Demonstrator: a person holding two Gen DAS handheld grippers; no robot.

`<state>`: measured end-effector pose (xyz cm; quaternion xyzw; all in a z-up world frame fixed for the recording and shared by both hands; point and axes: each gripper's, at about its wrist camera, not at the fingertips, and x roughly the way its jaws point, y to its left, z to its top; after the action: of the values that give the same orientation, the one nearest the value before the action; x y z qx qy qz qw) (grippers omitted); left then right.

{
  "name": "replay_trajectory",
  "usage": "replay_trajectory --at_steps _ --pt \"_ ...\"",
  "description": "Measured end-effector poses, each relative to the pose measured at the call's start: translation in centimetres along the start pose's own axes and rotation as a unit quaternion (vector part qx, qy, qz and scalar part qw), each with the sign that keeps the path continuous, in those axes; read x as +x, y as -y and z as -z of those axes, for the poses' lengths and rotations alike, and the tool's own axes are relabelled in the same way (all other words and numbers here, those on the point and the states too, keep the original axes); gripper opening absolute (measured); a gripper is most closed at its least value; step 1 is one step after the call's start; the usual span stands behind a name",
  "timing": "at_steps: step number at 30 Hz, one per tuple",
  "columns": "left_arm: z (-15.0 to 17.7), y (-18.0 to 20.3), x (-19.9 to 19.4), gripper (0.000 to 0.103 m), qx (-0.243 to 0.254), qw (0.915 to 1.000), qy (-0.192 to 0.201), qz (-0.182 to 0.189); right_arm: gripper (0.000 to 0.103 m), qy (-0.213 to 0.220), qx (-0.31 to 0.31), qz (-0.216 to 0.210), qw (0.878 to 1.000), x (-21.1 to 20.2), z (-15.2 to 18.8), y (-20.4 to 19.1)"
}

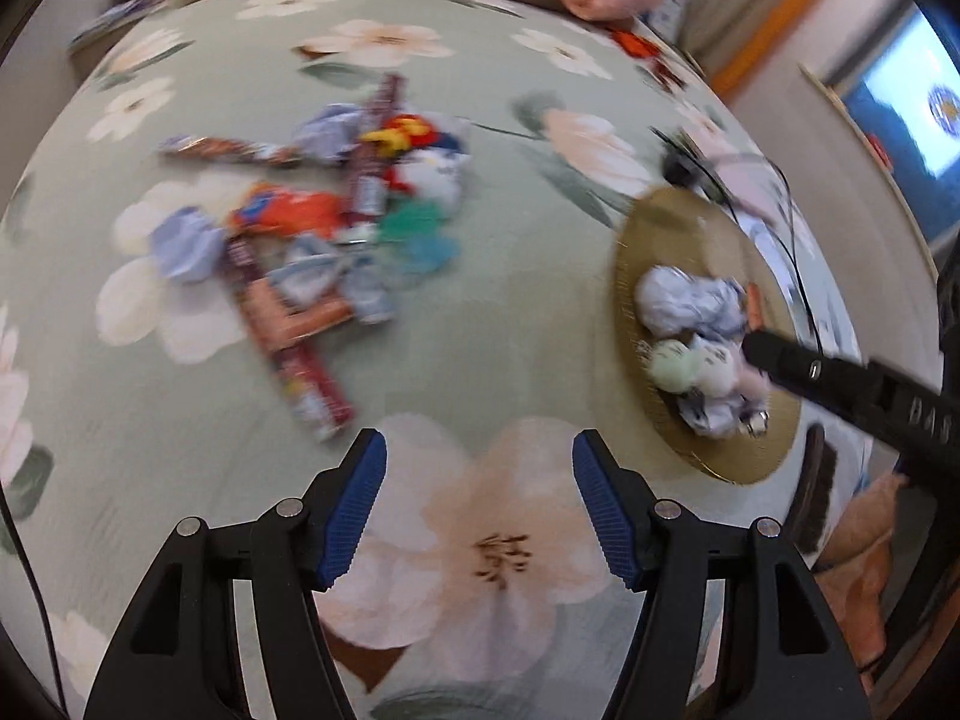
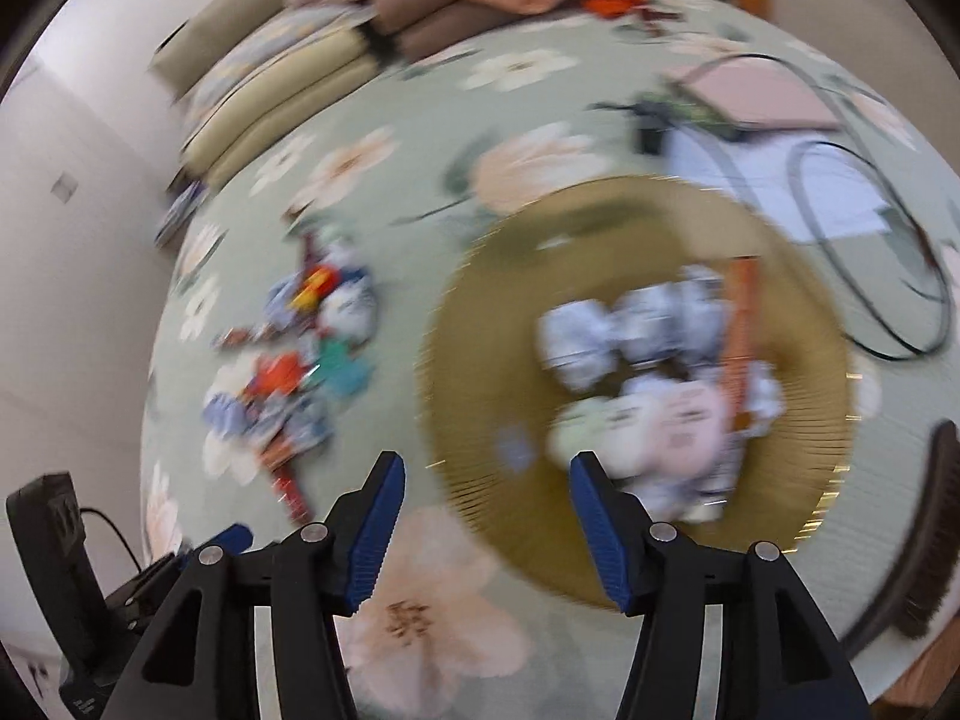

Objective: Organize objects
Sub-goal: 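Withdraw both grippers toward a paper ball and the plaid bow, then grasp a paper ball with the left gripper while the right grasps the plaid bow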

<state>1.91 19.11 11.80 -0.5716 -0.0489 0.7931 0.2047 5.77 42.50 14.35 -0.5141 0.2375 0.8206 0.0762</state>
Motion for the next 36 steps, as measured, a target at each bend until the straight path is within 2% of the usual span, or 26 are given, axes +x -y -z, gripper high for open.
replay_trajectory --at_steps 4,9,14,18,21,26,29,36 --pt "-0.4 -4.7 -0.6 0.063 -0.067 0.9978 0.006 -0.003 0.056 -0.028 -0.041 -0.030 0.998 2.1 1.1 -4.8" --pt "-2.1 -11.5 -0.9 0.063 -0.142 0.9890 0.028 -0.027 0.056 -0.056 -0.084 -0.058 0.993 4.5 2.1 -9.6" --pt "-4.9 -16.5 -0.5 0.063 -0.176 0.9820 0.063 -0.029 0.056 -0.070 -0.110 -0.073 0.989 7.3 2.2 -13.2" --pt "-7.7 -18.3 1.9 0.064 -0.150 0.9861 0.052 -0.048 0.056 -0.075 -0.114 -0.073 0.988 9.9 1.4 -15.1" --pt "-9.1 -18.7 4.0 0.064 -0.125 0.9912 0.028 -0.035 0.056 -0.081 -0.107 -0.068 0.989 12.1 0.4 -16.1" --pt "-10.1 -18.4 6.0 0.064 -0.083 0.9949 0.018 -0.054 0.056 -0.103 -0.070 -0.065 0.990 16.5 -1.2 -16.0" --pt "-10.5 -18.3 7.3 0.064 -0.060 0.9969 0.006 -0.050 0.056 -0.109 -0.044 -0.065 0.991 18.4 -2.0 -15.8" --pt "-10.7 -18.4 9.1 0.064 -0.036 0.9978 0.002 -0.056 0.056 -0.133 -0.001 -0.062 0.989 22.2 -3.2 -15.6"
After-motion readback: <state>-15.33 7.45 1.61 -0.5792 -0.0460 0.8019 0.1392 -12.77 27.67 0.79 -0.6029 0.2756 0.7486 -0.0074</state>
